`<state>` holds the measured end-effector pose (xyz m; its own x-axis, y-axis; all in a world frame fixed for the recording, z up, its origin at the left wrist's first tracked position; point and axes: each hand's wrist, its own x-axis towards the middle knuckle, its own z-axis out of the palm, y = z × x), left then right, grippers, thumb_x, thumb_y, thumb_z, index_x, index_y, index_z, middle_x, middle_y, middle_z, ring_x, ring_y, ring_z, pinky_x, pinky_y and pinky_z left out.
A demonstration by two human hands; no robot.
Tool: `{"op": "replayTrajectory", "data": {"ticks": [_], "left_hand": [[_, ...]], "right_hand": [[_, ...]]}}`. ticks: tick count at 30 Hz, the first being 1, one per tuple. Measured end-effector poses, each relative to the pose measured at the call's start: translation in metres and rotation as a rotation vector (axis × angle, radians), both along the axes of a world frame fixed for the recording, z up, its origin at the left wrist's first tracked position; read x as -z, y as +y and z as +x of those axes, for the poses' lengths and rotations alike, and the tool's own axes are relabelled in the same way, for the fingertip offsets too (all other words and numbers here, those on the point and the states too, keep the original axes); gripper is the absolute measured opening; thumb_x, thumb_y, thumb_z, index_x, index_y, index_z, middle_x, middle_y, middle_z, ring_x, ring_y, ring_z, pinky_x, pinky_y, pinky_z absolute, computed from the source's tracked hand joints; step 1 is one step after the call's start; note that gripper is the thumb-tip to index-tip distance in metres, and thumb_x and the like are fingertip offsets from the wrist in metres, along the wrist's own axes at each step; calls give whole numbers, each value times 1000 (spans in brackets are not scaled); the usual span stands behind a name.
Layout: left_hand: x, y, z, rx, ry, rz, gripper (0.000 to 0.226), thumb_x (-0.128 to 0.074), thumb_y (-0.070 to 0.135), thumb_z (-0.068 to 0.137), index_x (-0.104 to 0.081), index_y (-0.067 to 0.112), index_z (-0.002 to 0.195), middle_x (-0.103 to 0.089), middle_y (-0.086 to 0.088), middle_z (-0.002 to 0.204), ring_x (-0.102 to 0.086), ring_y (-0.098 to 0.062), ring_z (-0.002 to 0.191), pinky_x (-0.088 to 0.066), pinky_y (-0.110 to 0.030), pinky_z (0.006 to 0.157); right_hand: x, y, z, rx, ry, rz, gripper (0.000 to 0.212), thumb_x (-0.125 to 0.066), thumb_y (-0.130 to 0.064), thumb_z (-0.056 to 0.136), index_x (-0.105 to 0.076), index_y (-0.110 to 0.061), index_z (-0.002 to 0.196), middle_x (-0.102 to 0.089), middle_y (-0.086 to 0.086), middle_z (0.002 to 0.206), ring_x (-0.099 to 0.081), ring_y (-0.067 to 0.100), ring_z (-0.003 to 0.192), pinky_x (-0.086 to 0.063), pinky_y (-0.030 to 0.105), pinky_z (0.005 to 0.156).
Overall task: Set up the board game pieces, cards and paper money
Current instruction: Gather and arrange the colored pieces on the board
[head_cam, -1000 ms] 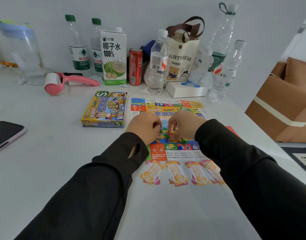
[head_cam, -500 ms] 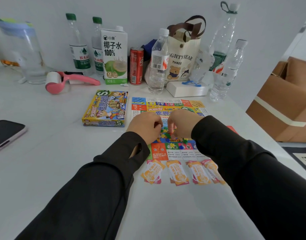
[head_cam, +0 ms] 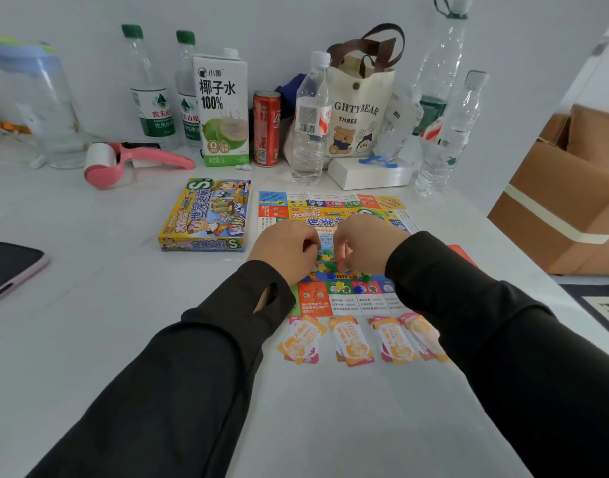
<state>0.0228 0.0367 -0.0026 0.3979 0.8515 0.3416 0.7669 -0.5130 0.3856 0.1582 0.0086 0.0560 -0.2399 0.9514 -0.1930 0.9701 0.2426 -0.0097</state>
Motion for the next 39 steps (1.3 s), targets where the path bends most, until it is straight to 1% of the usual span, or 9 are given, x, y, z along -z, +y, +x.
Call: {"op": "replayTrajectory", "data": {"ticks": [5,10,13,18,26,29,31,36,39], "left_hand": [[-1,-1,1,7,4,2,19,-47,17,91,-66,13,92,-63,0,96,-48,-12,87,-36,-23,74],[-14,-7,7,73,-33,63,17,-50,14,89,-67,11,88,-64,0,90,-55,-16,89,-41,-27,77],[-23,-13,13,123,-49,101,17,-51,14,89,-68,12,89,-65,0,90,-56,-17,87,-44,-29,79],[-22,-23,23,204,-2,148,19,-50,14,89,-69,13,89,-65,0,91,-55,-17,88,-44,-31,77],[-16,-21,22,173,28,107,21,-49,17,91,-69,14,92,-66,1,94,-55,-16,92,-45,-33,81],[-15,-21,21,156,-16,126,21,-49,16,90,-70,13,91,-67,1,93,-56,-17,91,-45,-32,79],[-15,-20,19,144,-66,158,19,-50,14,90,-70,12,90,-68,-1,92,-57,-19,91,-44,-32,79],[-9,-17,13,83,-194,200,18,-52,11,89,-70,10,91,-70,-3,91,-60,-21,87,-46,-31,77],[-5,-17,10,19,-231,156,18,-52,12,89,-70,10,92,-70,-3,90,-59,-19,81,-44,-26,72]], "right_hand": [[1,-10,12,125,290,135,7,-71,-20,80,-68,-16,75,-58,-8,74,-57,12,79,-48,26,77],[-2,-30,26,172,427,231,8,-71,-16,79,-67,-15,72,-55,-11,67,-52,6,66,-39,11,58],[-5,-46,45,251,510,370,5,-71,-16,79,-69,-14,75,-55,-10,72,-50,7,70,-39,15,62],[1,-67,80,320,326,381,10,-74,-22,75,-66,-23,69,-54,-6,100,-43,13,102,-31,25,84],[8,-69,89,294,82,167,3,-73,-26,76,-70,-27,78,-49,-7,126,-36,17,117,-34,33,98],[8,-69,91,311,53,143,10,-72,-31,77,-72,-24,85,-50,-7,127,-36,18,117,-34,33,97],[5,-70,92,335,76,155,7,-72,-31,77,-70,-26,80,-52,-7,125,-38,18,115,-34,33,96],[-2,-72,93,342,124,174,17,-68,-17,80,-64,-32,73,-54,-6,121,-41,17,113,-35,32,100],[-1,-67,80,283,164,257,16,-60,-15,87,-68,-28,85,-56,-3,119,-43,17,112,-36,32,99]]}}
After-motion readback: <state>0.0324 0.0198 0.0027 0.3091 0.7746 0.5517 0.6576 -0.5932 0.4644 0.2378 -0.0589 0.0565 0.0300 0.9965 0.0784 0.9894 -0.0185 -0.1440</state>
